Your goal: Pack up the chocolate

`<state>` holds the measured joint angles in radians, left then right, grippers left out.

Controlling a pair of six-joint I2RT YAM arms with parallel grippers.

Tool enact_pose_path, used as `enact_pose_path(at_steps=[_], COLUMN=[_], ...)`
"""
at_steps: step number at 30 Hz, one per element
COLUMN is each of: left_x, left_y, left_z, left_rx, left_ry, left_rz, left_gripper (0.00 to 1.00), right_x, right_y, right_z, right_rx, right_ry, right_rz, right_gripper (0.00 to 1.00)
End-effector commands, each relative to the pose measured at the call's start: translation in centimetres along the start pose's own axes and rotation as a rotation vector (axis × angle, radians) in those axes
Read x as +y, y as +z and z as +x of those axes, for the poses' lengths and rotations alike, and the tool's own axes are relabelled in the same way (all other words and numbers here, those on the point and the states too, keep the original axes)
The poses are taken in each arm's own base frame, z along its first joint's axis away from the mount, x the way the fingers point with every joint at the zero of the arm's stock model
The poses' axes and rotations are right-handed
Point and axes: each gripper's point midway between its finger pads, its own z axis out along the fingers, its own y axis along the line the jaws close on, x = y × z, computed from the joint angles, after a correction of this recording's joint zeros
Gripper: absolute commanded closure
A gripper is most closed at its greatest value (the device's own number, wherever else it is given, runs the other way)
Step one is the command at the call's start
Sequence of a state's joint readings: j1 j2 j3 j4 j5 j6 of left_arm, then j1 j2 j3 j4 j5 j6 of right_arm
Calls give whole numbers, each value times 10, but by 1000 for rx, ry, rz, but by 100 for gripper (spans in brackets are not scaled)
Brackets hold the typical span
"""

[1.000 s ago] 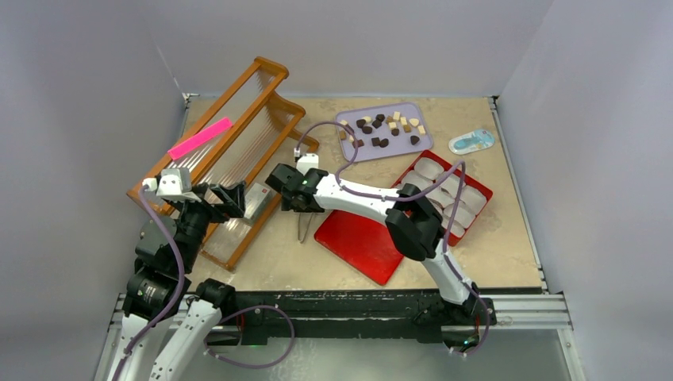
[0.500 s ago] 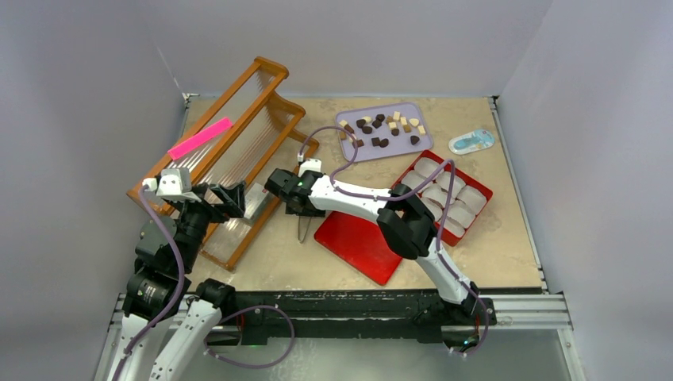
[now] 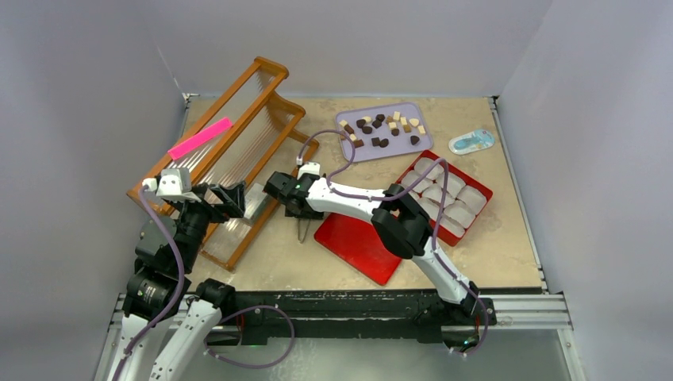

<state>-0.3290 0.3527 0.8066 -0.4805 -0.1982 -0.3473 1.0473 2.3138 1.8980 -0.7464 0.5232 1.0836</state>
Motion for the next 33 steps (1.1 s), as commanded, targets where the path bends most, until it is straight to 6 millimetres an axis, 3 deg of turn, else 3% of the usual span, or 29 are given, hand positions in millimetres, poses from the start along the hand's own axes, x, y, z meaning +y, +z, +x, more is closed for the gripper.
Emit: enact_pose_path(at_steps=[1,17,22,28,33], left_x=[-1,0,1,1,-2], left_y=[-2,-2,0,4,5], left_z=[-9,-9,-7,-4,-1], left_rx=[-32,-33,-27,-11,4], left_ry=[0,0,2,5,-8], left_rz=[1,-3,-8,-13,1], left_gripper=[4,5,5,5,5], right_x=[3,-3,-7,-12,-23], right_y=[-2,1,-18,-58,-85], right_z=[3,1,-16,-44,-53], right_rx=[10,-6,-57,-158,-207], right_ry=[18,-16,-58,-156,-291], right_rz=[10,26,-23,-152,-233], right_gripper=[36,56,59,64,64])
